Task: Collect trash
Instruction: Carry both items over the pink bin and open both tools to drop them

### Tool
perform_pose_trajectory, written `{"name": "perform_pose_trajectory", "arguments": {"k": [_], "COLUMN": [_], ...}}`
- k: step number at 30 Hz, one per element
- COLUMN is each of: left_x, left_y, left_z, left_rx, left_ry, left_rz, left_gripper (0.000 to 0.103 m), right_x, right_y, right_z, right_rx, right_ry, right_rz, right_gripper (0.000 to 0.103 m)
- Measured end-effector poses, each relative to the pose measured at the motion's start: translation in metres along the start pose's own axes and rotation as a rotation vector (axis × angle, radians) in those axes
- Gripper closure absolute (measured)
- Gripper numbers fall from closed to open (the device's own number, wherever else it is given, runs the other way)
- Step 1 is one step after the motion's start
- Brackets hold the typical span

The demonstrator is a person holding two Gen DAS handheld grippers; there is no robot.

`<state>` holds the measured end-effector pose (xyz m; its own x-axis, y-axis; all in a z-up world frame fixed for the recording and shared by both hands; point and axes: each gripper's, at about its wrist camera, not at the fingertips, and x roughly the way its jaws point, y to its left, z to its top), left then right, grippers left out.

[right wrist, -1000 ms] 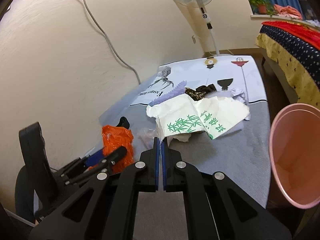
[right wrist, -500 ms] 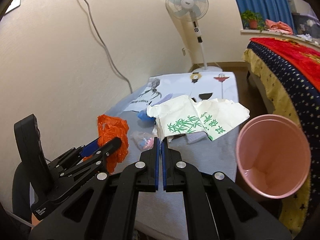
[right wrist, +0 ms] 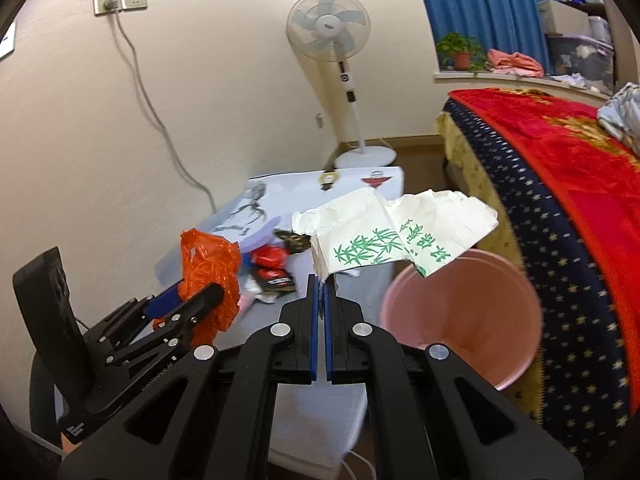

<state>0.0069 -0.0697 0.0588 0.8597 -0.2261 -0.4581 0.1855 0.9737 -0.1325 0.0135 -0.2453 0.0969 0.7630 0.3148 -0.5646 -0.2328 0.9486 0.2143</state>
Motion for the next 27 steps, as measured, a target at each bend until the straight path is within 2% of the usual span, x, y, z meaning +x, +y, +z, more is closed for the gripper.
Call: {"name": "perform_pose_trajectory", "arguments": {"k": [9, 13, 18, 24, 27], "left_x": [0.028, 0.051, 0.084, 0.112, 0.125], "left_y": [-0.052, -0.076, -0.091, -0.097, -0.102], "left_z": [0.021, 0.027, 0.017, 0.0, -0.01], "left_rx": [0.069, 0.121, 0.155, 0.154, 0.188], "left_ry": [0.017, 0.028, 0.049, 0.066, 0.084], "left_rz": [-0.111, -0.167, -0.23, -0.244, -0.252], "left_gripper": [0.065, 0.065, 0.065, 0.065, 0.065], "right_x": [-0.013, -0.007, 0.012, 0.03, 0.039], "right_y": [-0.052, -0.083, -0.114, -0.12, -0.124], "right_z": [0.026, 0.032, 0.019, 0.014, 0.015], "right_rx": [0.006, 0.059, 0.141, 0.143, 0.147], "right_ry": [-0.008, -0.01, 0.011, 0.035, 0.046], "right_rz": [-0.101, -0.135, -0.151, -0.169, -0.172], "right_gripper": [0.1, 0.1, 0.1, 0.1, 0.1]}}
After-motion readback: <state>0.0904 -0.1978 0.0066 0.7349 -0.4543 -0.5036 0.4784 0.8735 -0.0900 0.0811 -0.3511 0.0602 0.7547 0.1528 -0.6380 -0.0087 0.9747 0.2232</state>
